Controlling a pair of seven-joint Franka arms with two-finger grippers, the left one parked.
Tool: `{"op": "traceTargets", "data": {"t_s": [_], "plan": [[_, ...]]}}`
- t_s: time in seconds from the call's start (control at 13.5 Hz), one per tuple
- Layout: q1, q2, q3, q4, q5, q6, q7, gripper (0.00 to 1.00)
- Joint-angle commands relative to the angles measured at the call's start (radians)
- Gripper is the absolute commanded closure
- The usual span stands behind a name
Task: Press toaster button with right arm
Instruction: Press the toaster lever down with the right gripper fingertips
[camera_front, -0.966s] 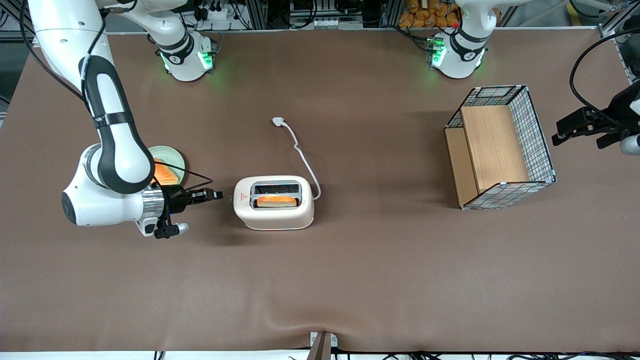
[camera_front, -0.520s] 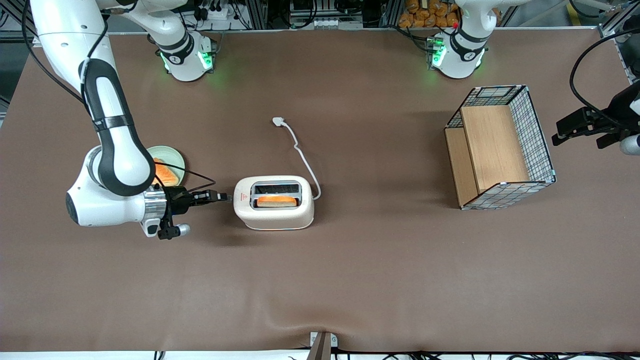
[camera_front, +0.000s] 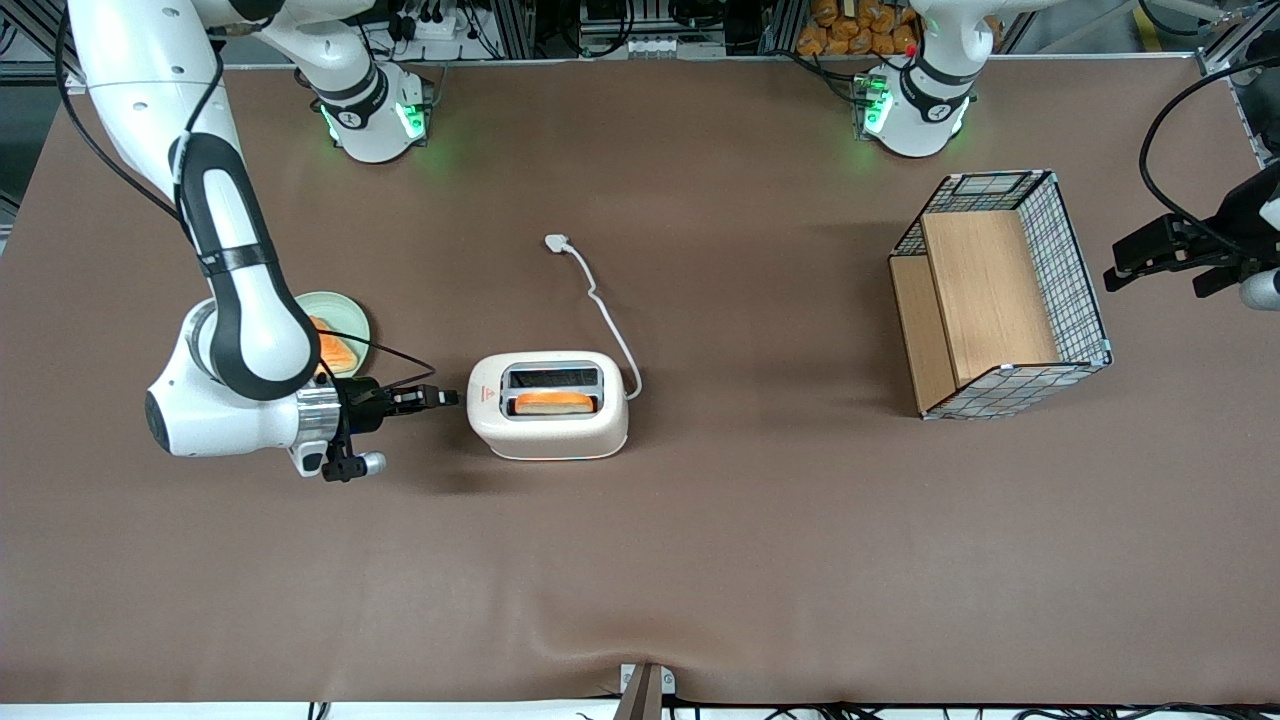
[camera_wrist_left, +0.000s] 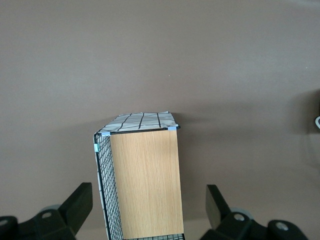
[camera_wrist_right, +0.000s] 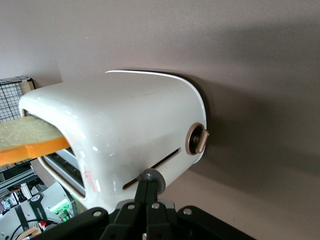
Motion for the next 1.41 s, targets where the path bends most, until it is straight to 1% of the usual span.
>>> {"op": "traceTargets", "data": {"t_s": [0.0, 0.82, 1.34], "plan": [[-0.002, 0.021, -0.001, -0.005, 0.032, 0.021, -0.029, 1.0], [0.009, 0.078, 0.001, -0.004, 0.035, 0.073, -0.03, 1.0], [0.02, 0.098, -0.001, -0.01, 0.046, 0.084, -0.073, 1.0]]}}
